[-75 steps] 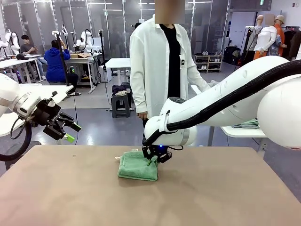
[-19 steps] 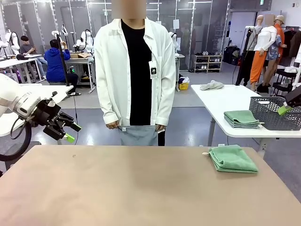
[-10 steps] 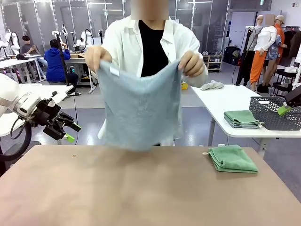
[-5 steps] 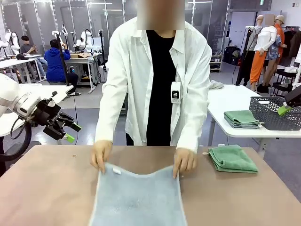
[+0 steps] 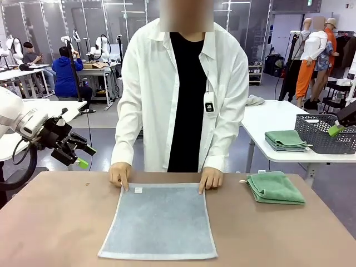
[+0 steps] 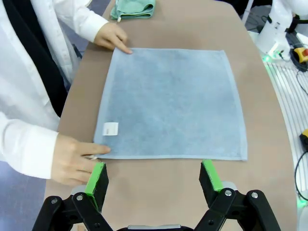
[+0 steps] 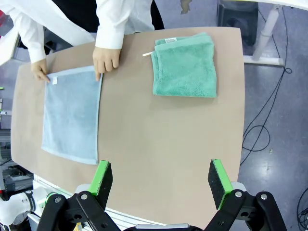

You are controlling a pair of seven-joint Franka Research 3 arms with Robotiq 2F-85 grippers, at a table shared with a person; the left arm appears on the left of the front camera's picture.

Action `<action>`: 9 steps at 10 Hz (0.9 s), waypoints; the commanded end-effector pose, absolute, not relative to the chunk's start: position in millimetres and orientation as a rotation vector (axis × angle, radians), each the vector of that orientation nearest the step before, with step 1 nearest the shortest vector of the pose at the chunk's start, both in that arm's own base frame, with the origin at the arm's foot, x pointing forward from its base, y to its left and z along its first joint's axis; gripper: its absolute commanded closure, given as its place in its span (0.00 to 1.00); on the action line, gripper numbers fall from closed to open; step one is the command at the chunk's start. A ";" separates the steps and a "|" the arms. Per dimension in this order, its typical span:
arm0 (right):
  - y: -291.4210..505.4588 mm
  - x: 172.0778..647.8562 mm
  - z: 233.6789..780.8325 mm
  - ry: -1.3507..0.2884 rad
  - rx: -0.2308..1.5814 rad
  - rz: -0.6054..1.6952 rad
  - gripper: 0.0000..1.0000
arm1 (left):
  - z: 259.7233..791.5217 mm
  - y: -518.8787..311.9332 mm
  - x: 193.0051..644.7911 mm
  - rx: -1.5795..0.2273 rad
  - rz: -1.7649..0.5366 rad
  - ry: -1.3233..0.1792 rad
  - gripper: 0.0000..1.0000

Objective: Fold the towels and place them in the basket.
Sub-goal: When a person lays out a Towel with hook on the table, fold it in half twice.

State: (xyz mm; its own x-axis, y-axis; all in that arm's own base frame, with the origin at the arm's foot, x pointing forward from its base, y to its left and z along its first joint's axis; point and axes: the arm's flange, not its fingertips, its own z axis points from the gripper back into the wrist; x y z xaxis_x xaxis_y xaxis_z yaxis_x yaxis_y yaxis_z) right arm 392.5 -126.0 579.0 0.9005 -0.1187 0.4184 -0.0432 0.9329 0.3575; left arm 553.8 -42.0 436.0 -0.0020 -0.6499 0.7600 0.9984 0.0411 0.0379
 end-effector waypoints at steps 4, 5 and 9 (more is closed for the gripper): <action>-124.8 391.6 580.8 -0.451 0.379 -0.047 0.00 | 437.2 -41.9 553.6 -0.631 -1.442 -0.715 0.04; -124.8 391.6 580.8 -0.451 0.379 -0.047 0.00 | 437.2 -41.9 553.6 -0.631 -1.442 -0.715 0.04; -97.9 393.2 598.4 -0.512 0.279 0.171 0.00 | 472.5 -57.8 539.6 -0.480 -1.506 -0.720 0.04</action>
